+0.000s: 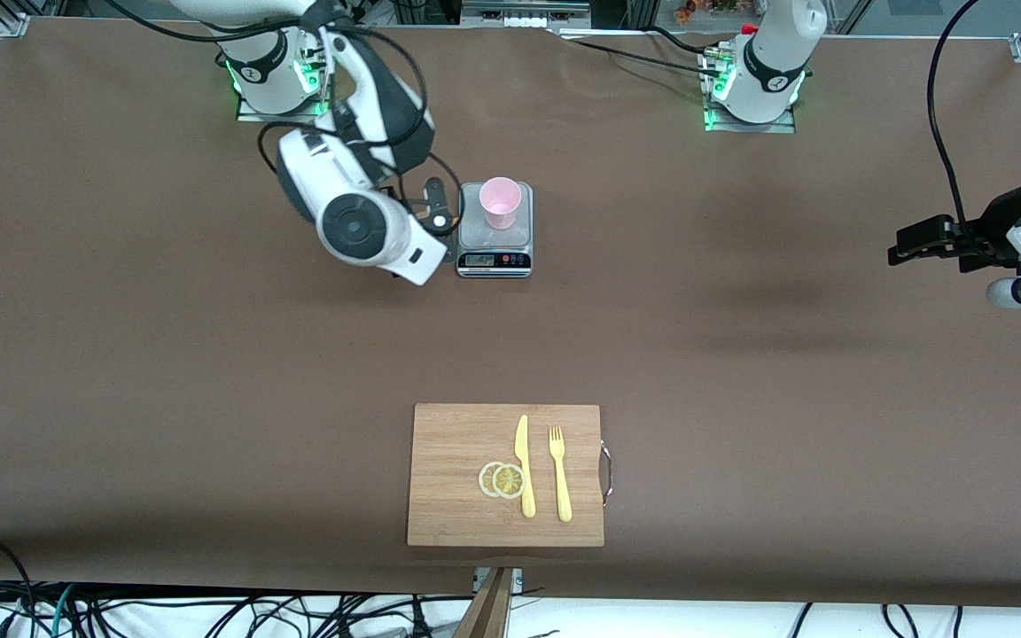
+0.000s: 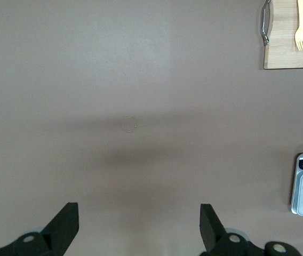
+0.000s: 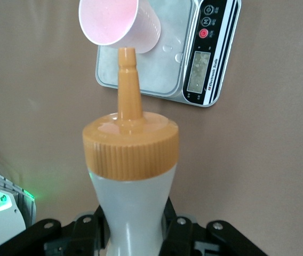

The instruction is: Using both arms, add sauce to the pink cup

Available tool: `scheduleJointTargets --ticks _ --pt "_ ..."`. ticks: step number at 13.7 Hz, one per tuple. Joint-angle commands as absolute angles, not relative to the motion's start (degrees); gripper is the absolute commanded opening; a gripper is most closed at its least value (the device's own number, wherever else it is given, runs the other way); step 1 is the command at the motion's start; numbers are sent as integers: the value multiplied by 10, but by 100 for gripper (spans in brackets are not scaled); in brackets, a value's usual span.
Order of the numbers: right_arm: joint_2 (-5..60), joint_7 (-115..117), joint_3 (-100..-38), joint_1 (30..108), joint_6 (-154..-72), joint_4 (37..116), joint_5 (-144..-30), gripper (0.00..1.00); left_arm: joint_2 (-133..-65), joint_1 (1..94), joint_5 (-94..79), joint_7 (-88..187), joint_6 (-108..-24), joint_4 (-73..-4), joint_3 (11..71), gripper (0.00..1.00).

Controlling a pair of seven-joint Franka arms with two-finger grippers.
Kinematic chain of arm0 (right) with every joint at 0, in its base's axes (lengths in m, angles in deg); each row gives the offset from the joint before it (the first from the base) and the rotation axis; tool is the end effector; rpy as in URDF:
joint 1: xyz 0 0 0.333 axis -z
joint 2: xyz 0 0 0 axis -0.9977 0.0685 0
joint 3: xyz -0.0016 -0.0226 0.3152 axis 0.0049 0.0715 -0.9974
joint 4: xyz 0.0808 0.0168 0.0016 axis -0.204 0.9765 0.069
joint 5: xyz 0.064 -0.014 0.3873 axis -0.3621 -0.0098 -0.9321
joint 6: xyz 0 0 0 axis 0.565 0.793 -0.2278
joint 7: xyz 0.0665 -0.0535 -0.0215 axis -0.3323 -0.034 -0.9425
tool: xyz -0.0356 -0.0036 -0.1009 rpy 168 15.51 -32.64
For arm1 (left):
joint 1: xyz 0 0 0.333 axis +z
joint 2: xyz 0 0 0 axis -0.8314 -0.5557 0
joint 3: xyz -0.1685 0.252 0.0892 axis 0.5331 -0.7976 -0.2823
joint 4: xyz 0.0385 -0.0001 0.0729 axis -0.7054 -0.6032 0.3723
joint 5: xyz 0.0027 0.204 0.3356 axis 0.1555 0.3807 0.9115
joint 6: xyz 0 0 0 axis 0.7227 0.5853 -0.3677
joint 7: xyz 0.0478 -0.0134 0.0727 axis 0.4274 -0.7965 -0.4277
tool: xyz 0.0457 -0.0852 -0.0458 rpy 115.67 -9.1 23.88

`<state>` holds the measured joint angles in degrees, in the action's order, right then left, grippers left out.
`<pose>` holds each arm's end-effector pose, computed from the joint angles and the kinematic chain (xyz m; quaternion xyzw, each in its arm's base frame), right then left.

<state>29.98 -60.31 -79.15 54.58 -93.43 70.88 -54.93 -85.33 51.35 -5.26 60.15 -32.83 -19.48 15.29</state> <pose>0.5040 0.3745 0.3376 -0.6206 -0.7561 0.1762 0.1099 0.6032 0.0063 0.5727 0.9961 -0.0158 -0.0713 0.0495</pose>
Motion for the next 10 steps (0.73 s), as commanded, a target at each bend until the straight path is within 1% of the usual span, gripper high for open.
scheduleJointTargets --ticks 1,7,10 --pt "297 -554 -798 519 -907 696 -505 7 -859 511 -49 613 -315 -179 149 100" --pt "306 -462 -800 450 -887 697 -437 7 -860 511 -49 613 -315 -179 149 100" --pt "321 -419 -802 423 -879 697 -412 7 -859 511 -49 613 -315 -179 149 100"
